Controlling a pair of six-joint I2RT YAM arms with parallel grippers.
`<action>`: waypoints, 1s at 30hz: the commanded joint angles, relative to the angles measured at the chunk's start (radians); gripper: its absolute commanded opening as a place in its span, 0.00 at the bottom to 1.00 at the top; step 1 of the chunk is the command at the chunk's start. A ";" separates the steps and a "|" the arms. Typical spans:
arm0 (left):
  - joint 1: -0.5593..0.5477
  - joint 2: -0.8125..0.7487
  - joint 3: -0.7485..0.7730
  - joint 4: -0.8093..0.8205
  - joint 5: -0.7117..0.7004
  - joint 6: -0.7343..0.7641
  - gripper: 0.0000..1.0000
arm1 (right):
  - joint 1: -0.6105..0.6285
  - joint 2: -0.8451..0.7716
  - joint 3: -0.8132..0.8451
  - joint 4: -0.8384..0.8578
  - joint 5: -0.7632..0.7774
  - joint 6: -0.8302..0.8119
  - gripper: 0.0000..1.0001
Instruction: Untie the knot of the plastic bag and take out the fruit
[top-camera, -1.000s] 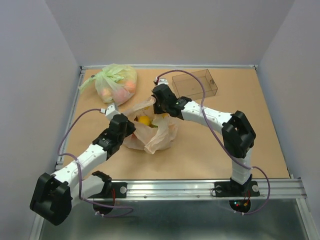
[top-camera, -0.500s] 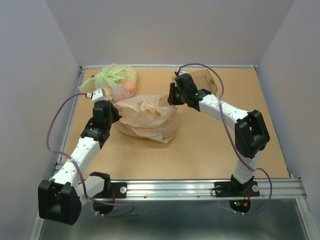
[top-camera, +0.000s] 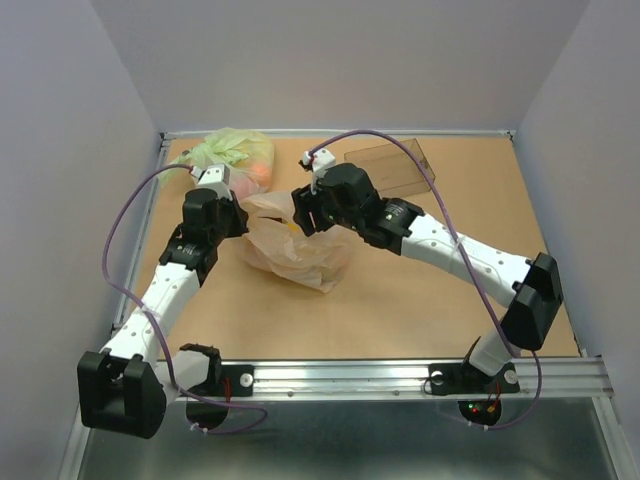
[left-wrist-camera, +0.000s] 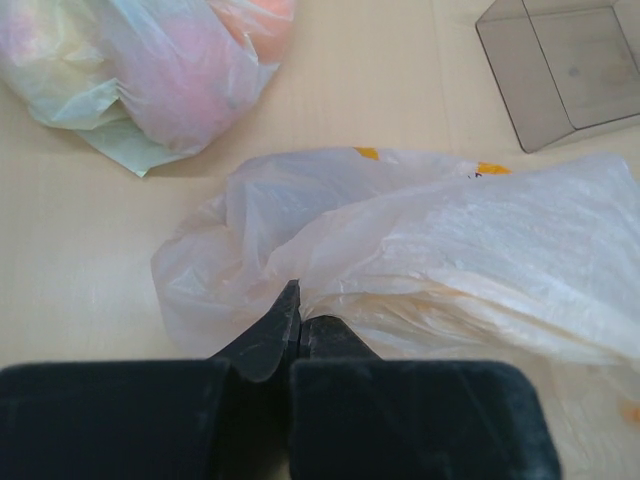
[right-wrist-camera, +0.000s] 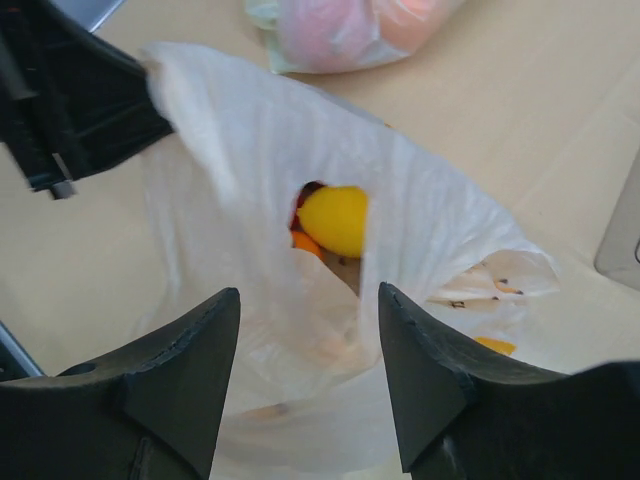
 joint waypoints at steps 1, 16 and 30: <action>0.001 -0.009 -0.031 0.037 0.058 0.045 0.00 | 0.046 -0.009 0.043 0.002 0.013 -0.050 0.62; 0.001 0.000 -0.138 0.155 0.149 -0.005 0.03 | 0.166 -0.104 -0.409 -0.002 -0.060 0.085 0.64; -0.002 -0.086 -0.182 0.100 0.164 -0.022 0.06 | 0.166 0.063 0.046 -0.088 0.015 0.024 0.66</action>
